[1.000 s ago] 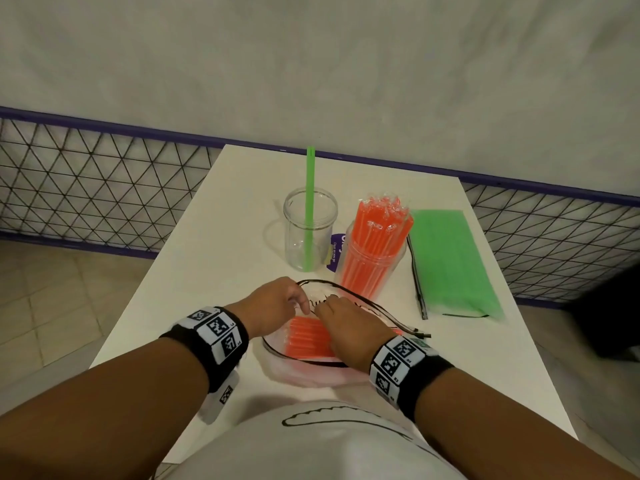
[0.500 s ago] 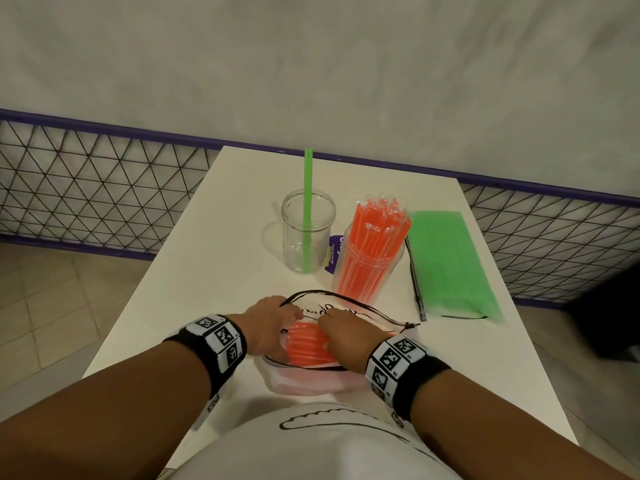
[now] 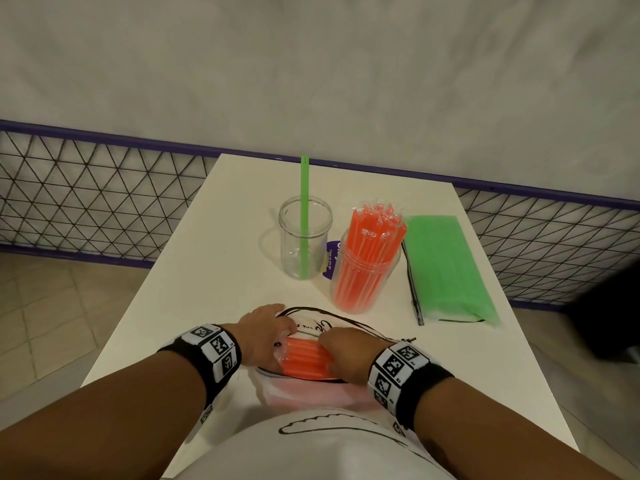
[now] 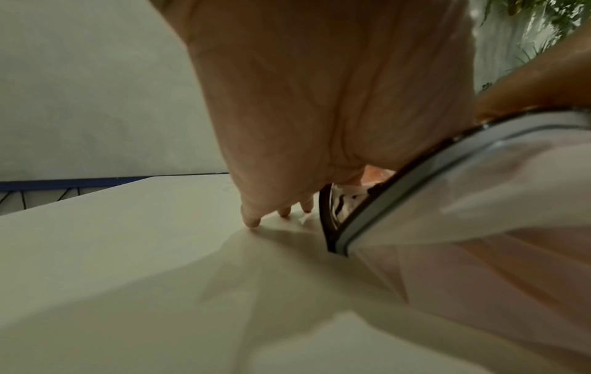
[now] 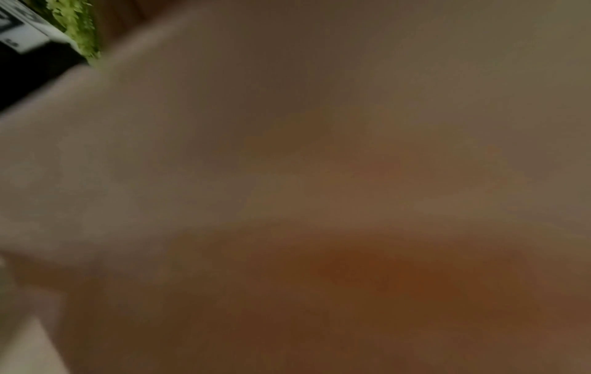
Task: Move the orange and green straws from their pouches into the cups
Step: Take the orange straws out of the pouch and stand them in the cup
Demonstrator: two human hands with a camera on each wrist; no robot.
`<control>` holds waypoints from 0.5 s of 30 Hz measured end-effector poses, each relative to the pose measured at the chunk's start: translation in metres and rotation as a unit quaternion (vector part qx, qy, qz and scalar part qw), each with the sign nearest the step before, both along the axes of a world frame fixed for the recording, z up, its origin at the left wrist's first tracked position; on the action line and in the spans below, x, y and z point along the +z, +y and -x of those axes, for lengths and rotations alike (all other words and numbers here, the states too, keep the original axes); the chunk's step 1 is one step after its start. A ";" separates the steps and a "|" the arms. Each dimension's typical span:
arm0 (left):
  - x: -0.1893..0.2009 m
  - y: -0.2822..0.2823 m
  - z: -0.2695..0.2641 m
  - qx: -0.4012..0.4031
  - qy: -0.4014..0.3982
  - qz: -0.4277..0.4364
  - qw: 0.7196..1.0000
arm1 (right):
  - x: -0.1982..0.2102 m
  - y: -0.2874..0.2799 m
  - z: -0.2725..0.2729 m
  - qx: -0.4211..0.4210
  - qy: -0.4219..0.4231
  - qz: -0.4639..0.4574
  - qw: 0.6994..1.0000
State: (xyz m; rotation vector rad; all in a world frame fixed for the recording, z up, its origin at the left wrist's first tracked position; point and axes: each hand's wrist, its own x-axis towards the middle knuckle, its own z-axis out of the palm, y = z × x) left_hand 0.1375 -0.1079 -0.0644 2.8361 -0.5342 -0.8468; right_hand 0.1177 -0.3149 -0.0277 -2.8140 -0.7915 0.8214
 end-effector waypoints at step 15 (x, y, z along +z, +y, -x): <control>0.091 -0.013 -0.016 0.124 0.013 0.272 0.954 | 0.156 -0.035 -0.007 -0.269 -0.013 -0.500 0.823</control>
